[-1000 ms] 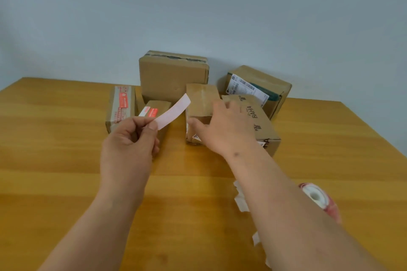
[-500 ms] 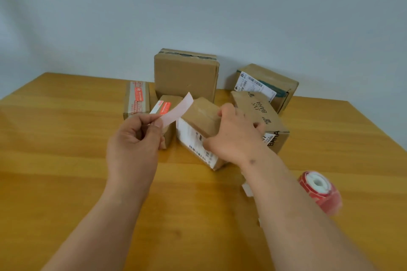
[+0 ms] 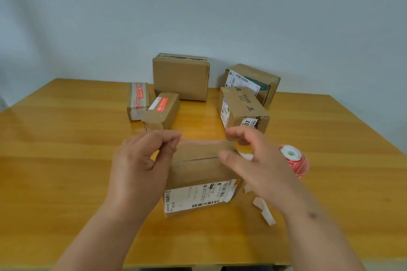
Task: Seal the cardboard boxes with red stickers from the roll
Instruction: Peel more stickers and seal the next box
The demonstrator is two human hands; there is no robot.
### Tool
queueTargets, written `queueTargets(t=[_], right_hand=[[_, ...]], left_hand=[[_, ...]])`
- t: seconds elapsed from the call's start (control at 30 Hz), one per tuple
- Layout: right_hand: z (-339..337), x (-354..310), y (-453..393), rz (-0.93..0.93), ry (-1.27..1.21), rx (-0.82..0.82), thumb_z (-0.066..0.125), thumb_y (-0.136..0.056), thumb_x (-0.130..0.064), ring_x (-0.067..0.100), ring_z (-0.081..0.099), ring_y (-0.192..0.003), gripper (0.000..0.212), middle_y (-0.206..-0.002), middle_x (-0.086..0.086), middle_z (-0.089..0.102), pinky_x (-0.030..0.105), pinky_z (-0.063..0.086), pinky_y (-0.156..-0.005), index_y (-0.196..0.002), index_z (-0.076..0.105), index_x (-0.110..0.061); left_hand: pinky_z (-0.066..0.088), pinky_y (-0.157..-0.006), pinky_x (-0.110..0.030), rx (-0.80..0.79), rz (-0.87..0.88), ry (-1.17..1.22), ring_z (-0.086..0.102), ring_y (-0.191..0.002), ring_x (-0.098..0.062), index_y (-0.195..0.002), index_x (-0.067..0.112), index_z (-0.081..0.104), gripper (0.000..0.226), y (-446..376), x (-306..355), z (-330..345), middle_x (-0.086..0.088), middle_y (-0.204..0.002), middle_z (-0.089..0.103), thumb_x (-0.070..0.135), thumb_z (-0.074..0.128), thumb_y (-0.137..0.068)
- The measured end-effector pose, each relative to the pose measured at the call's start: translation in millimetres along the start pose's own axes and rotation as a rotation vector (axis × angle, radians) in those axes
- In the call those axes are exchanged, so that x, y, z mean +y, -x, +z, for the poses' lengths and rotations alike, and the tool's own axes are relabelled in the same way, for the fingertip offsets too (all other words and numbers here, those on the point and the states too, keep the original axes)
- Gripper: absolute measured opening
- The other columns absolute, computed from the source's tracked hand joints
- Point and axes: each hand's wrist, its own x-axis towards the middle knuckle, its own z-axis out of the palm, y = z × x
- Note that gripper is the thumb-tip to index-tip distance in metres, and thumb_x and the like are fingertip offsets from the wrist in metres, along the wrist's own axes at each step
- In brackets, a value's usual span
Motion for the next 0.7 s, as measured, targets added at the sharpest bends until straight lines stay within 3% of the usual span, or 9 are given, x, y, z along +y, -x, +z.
queueTargets(t=[0.07,0.13,0.23,0.3,0.37,0.43,0.5,0.7], right_hand=[[-0.4,-5.5,1.4,0.068,-0.177,0.105,0.056,-0.082,-0.058,-0.01,0.054,-0.094,0.029,-0.099,-0.022,0.063,0.02,0.041,-0.077,-0.105,0.059,-0.04],[0.9,-8.9,0.9,0.098,-0.267,0.097,0.049,-0.081,-0.064,-0.007,0.059,-0.081,0.034,-0.086,-0.016,0.069,0.022,0.041,-0.072,-0.092,0.063,-0.035],[7.2,-8.0,-1.8,0.07,-0.3,0.097,0.059,-0.09,-0.039,0.005,0.063,-0.076,0.011,-0.075,-0.012,0.07,0.03,0.049,-0.073,-0.09,0.067,-0.031],[8.6,-3.6,-3.3,0.066,-0.328,0.129,0.063,-0.09,-0.023,0.004,0.062,-0.071,0.01,-0.069,-0.015,0.066,0.027,0.051,-0.07,-0.091,0.069,-0.03],[8.5,1.0,-3.7,0.063,-0.318,0.147,0.064,-0.089,-0.02,-0.003,0.055,-0.065,0.013,-0.067,-0.018,0.062,0.015,0.045,-0.062,-0.09,0.071,-0.031],[8.1,2.8,-3.1,0.063,-0.295,0.157,0.064,-0.089,-0.021,-0.006,0.055,-0.067,0.012,-0.071,-0.02,0.063,0.008,0.041,-0.058,-0.089,0.071,-0.031],[8.4,3.4,-3.1,0.071,-0.284,0.158,0.064,-0.089,-0.023,-0.009,0.057,-0.074,0.012,-0.076,-0.02,0.066,0.005,0.041,-0.059,-0.089,0.072,-0.032],[9.1,-1.2,-4.7,0.082,-0.208,0.145,0.062,-0.091,-0.023,-0.016,0.055,-0.079,0.014,-0.083,-0.019,0.066,0.002,0.039,-0.057,-0.09,0.071,-0.033]], left_hand=[[0.051,-0.077,-0.034,0.018,0.098,-0.028,0.06,-0.09,-0.001,-0.097,0.031,0.069,0.014,3.7,1.6,1.4,0.023,-0.086,0.067,0.028,0.059,-0.089],[0.053,-0.078,-0.041,0.023,0.207,-0.054,0.059,-0.091,-0.001,-0.095,0.019,0.073,0.016,4.6,5.2,3.7,0.019,-0.091,0.067,0.021,0.058,-0.09],[0.055,-0.076,-0.042,0.042,0.297,-0.073,0.062,-0.092,-0.008,-0.095,0.01,0.075,0.018,3.8,8.7,7.7,0.012,-0.096,0.066,0.017,0.059,-0.089],[0.055,-0.076,-0.035,0.028,0.257,-0.036,0.065,-0.093,-0.009,-0.096,0.012,0.075,0.017,4.5,9.5,8.7,0.014,-0.097,0.068,0.018,0.061,-0.089],[0.053,-0.075,-0.02,0.0,0.148,0.033,0.065,-0.093,-0.003,-0.095,0.019,0.074,0.013,6.6,12.9,7.2,0.019,-0.094,0.07,0.014,0.064,-0.087],[0.047,-0.069,-0.007,-0.038,-0.021,0.125,0.064,-0.089,0.003,-0.09,0.025,0.074,0.024,9.1,16.4,5.4,0.019,-0.094,0.07,0.003,0.067,-0.086],[0.047,-0.064,-0.008,-0.071,-0.135,0.162,0.064,-0.086,0.001,-0.086,0.031,0.074,0.028,10.5,19.3,4.7,0.02,-0.089,0.07,0.004,0.066,-0.085],[0.045,-0.059,-0.005,-0.128,-0.253,0.058,0.06,-0.084,0.006,-0.087,0.04,0.067,0.022,6.1,25.4,5.2,0.03,-0.087,0.064,0.018,0.072,-0.083]])
